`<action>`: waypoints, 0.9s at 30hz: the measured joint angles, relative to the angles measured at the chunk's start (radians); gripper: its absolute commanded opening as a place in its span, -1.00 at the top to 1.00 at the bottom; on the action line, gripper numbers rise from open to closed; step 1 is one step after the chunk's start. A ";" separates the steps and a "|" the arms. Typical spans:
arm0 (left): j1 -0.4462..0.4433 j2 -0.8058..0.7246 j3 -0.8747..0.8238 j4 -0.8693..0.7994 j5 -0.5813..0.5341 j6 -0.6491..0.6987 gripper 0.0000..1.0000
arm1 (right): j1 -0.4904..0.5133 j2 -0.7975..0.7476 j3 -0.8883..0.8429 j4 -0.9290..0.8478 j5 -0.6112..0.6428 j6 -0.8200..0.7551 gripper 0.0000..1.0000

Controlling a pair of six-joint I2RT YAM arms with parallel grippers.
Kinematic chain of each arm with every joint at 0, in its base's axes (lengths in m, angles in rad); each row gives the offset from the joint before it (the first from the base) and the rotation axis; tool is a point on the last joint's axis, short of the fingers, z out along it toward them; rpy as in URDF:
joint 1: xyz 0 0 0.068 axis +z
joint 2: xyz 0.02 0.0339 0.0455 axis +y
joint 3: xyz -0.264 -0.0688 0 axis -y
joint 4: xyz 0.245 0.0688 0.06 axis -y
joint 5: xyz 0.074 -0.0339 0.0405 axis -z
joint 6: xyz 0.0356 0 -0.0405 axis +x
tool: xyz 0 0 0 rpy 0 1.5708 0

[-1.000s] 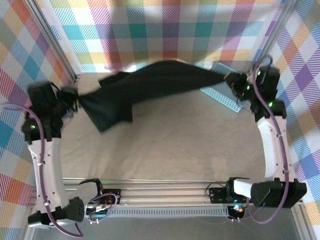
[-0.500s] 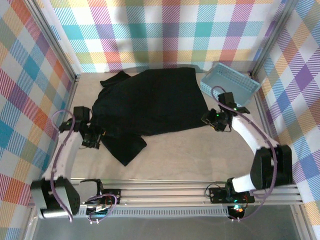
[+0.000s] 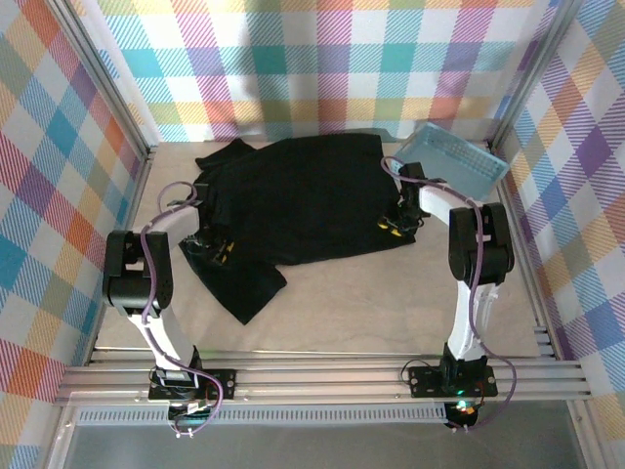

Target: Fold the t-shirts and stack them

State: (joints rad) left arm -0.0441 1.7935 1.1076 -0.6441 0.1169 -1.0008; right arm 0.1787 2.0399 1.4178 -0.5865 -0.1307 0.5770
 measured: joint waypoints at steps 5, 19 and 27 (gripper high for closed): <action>0.000 -0.102 -0.126 0.016 -0.003 0.036 0.39 | 0.018 -0.091 -0.120 -0.047 -0.007 0.000 0.34; 0.000 -0.279 -0.217 -0.062 -0.039 0.158 -0.11 | 0.029 -0.299 -0.361 -0.134 0.061 -0.003 0.22; -0.056 -0.593 -0.274 -0.290 -0.124 0.103 0.03 | -0.023 -0.468 -0.367 -0.151 0.093 0.013 0.10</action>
State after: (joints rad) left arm -0.0998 1.2007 0.8341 -0.9344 -0.0074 -0.8982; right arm 0.1558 1.5723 1.0504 -0.7376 -0.0376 0.5903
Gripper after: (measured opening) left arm 0.499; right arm 0.448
